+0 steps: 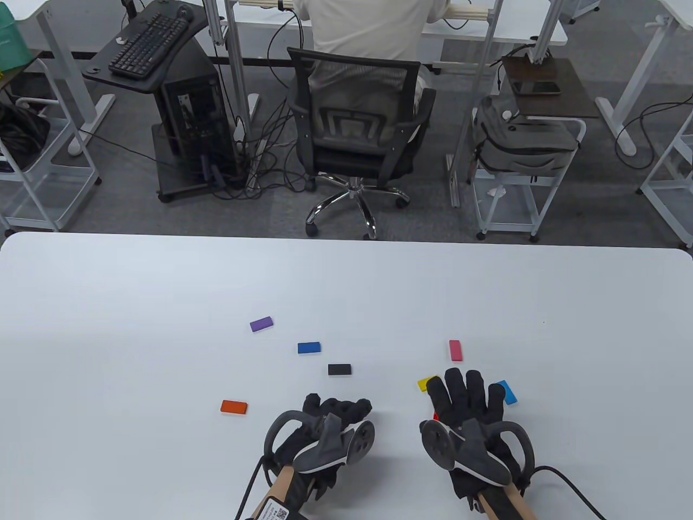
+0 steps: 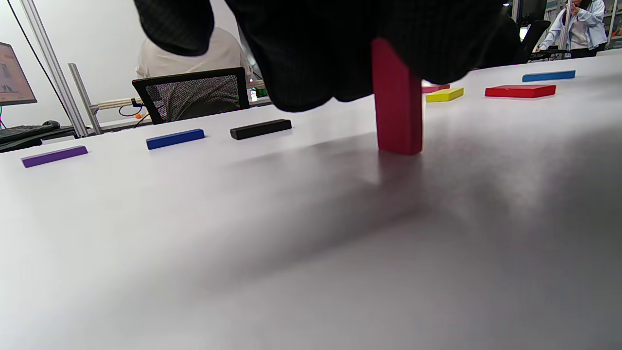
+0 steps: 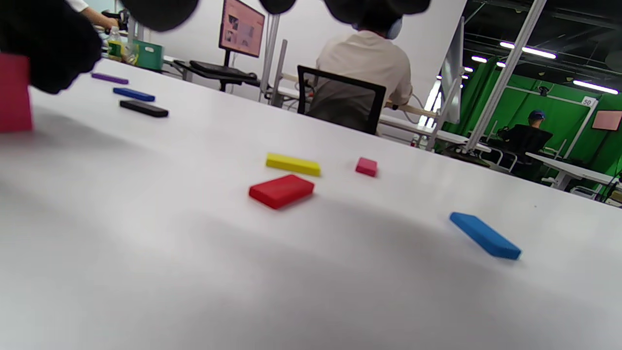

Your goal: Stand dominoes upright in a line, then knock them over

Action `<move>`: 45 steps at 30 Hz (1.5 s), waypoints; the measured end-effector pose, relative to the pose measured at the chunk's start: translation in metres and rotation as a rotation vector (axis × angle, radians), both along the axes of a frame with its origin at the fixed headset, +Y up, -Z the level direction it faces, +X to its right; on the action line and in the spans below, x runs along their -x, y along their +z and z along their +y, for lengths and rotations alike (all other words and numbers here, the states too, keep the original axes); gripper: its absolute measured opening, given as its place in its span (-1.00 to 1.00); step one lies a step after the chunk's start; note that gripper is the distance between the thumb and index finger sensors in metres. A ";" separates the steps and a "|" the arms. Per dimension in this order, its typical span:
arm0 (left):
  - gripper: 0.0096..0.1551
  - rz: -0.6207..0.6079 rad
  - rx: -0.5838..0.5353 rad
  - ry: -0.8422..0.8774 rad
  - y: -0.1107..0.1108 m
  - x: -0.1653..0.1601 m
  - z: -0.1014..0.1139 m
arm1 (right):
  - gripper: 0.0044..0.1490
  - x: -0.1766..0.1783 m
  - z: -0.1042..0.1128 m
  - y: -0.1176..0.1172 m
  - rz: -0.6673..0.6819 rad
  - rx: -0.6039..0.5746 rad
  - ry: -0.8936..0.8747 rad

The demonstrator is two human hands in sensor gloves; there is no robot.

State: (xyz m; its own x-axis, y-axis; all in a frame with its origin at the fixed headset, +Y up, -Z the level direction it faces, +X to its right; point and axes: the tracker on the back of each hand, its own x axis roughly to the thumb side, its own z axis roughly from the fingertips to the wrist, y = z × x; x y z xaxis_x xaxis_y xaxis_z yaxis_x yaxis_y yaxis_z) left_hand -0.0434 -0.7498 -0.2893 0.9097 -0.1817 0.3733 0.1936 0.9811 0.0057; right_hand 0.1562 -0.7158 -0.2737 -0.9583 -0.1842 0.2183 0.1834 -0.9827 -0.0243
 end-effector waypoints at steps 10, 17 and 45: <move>-0.16 -0.011 0.036 0.006 0.000 0.001 0.002 | -0.06 0.000 0.000 0.000 -0.001 0.003 0.002; -0.19 0.010 -0.016 0.064 0.001 0.013 0.026 | -0.06 -0.001 -0.001 0.000 -0.002 -0.001 -0.003; -0.33 0.087 0.030 -0.374 -0.129 -0.006 -0.020 | -0.06 -0.006 0.003 -0.001 -0.015 -0.003 -0.027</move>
